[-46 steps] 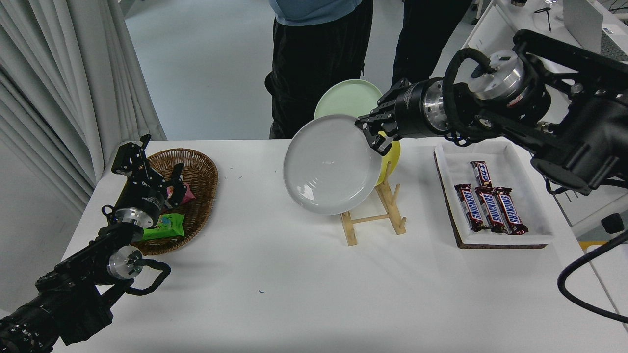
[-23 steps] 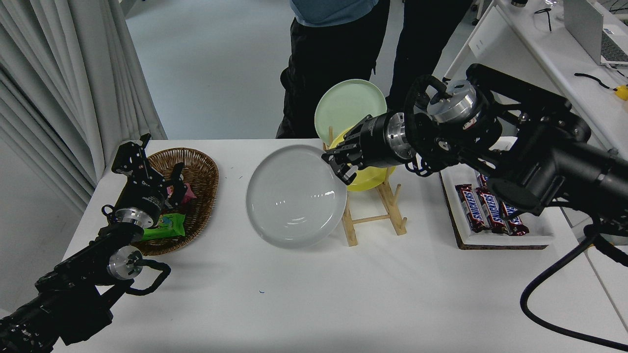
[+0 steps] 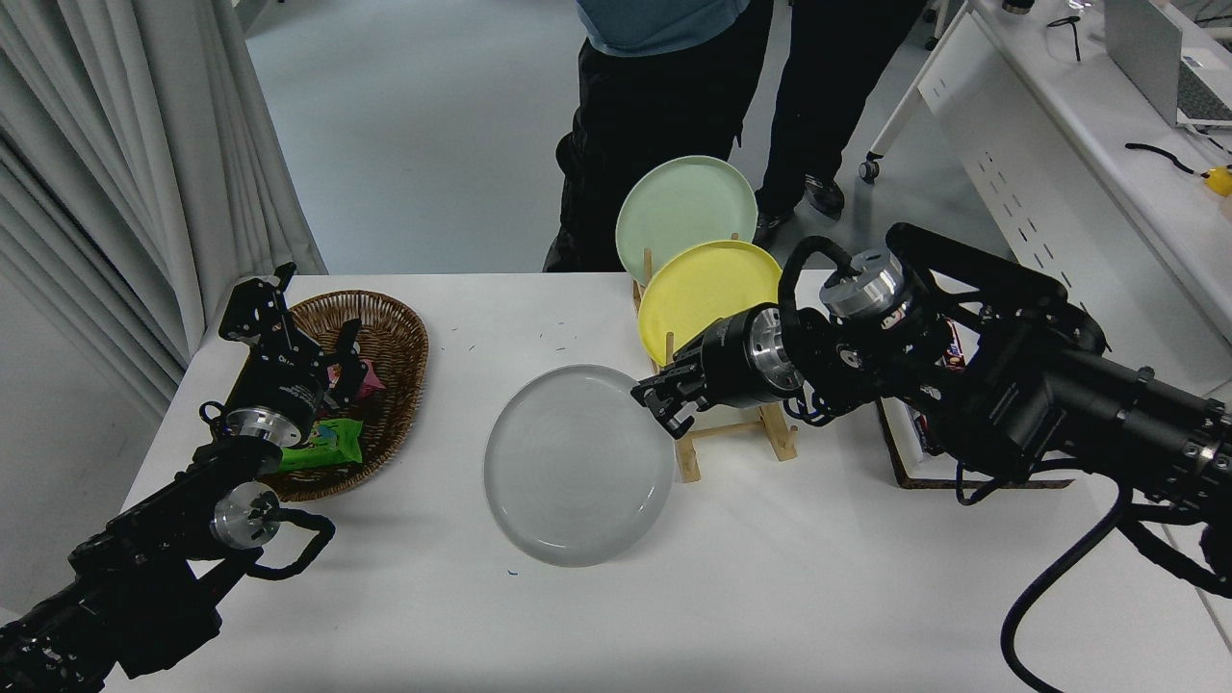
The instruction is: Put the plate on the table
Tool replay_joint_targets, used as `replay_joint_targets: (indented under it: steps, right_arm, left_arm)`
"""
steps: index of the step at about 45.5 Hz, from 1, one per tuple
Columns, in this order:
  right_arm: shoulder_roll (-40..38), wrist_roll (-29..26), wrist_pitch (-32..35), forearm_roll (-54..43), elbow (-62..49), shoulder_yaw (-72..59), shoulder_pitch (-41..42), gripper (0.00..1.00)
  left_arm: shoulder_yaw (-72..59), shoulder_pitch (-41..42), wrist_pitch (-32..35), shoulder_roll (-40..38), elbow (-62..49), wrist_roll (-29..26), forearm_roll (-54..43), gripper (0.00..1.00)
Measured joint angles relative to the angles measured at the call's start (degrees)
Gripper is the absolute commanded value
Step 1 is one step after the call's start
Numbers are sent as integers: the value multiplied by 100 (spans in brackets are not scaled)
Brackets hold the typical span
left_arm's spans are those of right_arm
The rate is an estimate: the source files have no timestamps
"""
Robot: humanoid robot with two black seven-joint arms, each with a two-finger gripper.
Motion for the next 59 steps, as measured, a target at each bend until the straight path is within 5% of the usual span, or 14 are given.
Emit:
replay_joint_targets:
  steps: [59]
  right_arm:
    - [1038, 111, -1, 775, -1824, 86, -895, 0]
  left_arm:
    - [0, 0, 0, 0, 0, 0, 0, 100]
